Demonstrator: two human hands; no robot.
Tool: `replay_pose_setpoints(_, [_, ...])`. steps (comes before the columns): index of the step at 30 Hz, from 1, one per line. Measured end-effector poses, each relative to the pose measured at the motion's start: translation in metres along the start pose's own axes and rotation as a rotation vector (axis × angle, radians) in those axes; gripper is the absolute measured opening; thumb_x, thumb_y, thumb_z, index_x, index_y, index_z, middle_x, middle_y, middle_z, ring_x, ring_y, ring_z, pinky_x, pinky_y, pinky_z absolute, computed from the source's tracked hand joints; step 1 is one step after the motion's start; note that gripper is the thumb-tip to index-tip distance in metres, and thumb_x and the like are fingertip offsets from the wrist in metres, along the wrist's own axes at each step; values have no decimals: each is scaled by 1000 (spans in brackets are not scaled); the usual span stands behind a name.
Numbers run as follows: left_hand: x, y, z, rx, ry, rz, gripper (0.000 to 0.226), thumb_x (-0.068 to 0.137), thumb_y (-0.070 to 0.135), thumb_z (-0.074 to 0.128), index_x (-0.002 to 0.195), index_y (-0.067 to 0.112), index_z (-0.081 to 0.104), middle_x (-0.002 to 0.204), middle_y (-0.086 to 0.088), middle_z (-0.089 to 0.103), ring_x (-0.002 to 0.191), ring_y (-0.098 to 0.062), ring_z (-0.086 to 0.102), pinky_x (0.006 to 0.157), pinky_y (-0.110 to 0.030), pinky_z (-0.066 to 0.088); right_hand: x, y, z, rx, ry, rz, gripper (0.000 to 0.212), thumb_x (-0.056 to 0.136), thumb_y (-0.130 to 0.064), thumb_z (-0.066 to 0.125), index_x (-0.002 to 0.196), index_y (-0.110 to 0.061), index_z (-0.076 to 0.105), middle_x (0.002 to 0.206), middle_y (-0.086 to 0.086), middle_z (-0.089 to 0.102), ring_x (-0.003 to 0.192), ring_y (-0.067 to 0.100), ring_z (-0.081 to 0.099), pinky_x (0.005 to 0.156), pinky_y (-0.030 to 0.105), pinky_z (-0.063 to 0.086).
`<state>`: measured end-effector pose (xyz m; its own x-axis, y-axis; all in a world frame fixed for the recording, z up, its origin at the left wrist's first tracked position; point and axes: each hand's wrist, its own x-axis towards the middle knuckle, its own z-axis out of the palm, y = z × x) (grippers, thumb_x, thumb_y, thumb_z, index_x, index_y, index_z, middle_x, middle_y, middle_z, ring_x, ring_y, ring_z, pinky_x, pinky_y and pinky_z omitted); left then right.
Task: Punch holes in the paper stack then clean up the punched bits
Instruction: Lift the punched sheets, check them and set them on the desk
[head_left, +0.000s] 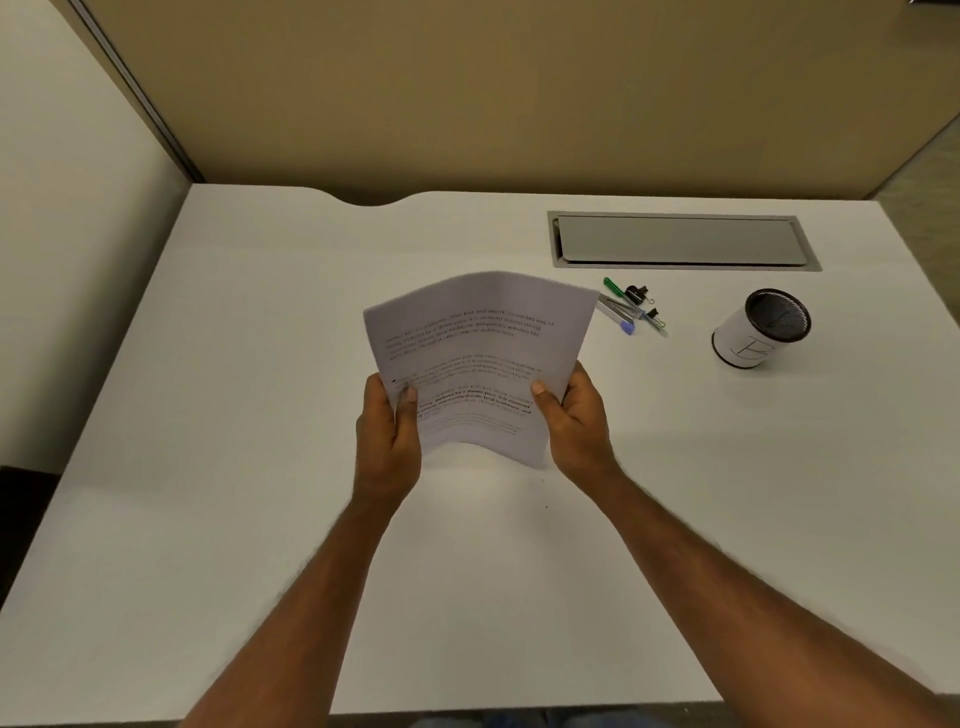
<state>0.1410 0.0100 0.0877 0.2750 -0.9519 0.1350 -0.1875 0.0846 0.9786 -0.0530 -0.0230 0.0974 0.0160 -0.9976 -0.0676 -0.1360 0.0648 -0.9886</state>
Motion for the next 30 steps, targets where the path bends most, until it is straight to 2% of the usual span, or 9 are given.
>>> replay_pose_setpoints(2, [3, 2, -2, -7, 20, -16, 19, 101, 18, 41, 108, 35, 47, 103, 32, 61, 97, 2, 63, 70, -11, 52, 4, -3, -1, 24, -13, -2, 30, 97, -17, 53, 117, -39, 51, 109, -17, 65, 102, 10, 64, 84, 33, 59])
replay_pose_setpoints(5, [8, 5, -9, 17, 30, -37, 16, 100, 20, 43, 103, 35, 49, 101, 23, 63, 92, 3, 64, 68, -12, 52, 14, -7, -6, 82, -7, 33, 26, 97, -14, 54, 122, -21, 51, 109, -9, 68, 97, 10, 68, 77, 26, 59])
replay_pose_setpoints(8, [14, 15, -17, 50, 30, -2, 16, 99, 18, 45, 101, 33, 50, 98, 14, 62, 86, 7, 63, 66, -10, 50, 22, -12, -15, 174, 20, 84, 20, 95, -9, 55, 114, -14, 50, 98, -2, 72, 87, 5, 71, 71, 19, 56])
replay_pose_setpoints(13, [27, 31, -30, 126, 38, 19, 9, 101, 14, 47, 106, 19, 53, 97, 15, 62, 83, 8, 62, 65, -9, 48, 26, -9, -24, 197, -74, 294, 21, 96, -17, 55, 117, -14, 58, 106, 11, 72, 98, 22, 69, 86, 37, 59])
replay_pose_setpoints(17, [36, 33, -44, 196, 17, -102, 10, 102, 18, 48, 103, 26, 55, 97, 16, 65, 82, 4, 64, 66, -15, 51, 15, -1, -13, 165, -194, 333, 17, 96, -14, 55, 110, -13, 64, 100, 2, 75, 89, 18, 72, 69, 29, 58])
replay_pose_setpoints(21, [40, 18, -64, 200, -29, -319, 11, 101, 19, 49, 108, 20, 57, 106, 2, 69, 93, -18, 68, 79, -39, 58, 3, 8, 5, 141, -185, 359, 12, 95, -10, 57, 99, -15, 68, 95, 3, 76, 85, 18, 73, 68, 31, 59])
replay_pose_setpoints(23, [41, 7, -75, 170, -42, -417, 13, 101, 17, 49, 110, 15, 58, 108, -4, 70, 95, -24, 69, 84, -45, 57, -3, 13, 19, 124, -181, 383, 11, 94, -10, 58, 97, -15, 68, 95, 3, 76, 84, 19, 73, 67, 31, 59])
replay_pose_setpoints(27, [43, -13, -99, 191, -31, -538, 20, 100, 14, 47, 109, 8, 64, 107, -10, 71, 92, -28, 69, 80, -42, 57, -14, 19, 49, 111, -192, 442, 12, 94, -8, 58, 97, -14, 68, 94, 4, 76, 83, 19, 73, 68, 32, 59])
replay_pose_setpoints(30, [43, -27, -118, 233, 5, -577, 26, 99, 12, 45, 95, 8, 70, 95, -8, 74, 83, -26, 70, 74, -36, 57, -18, 23, 70, 98, -197, 469, 12, 94, -8, 57, 98, -14, 68, 95, 4, 76, 85, 20, 73, 70, 33, 59])
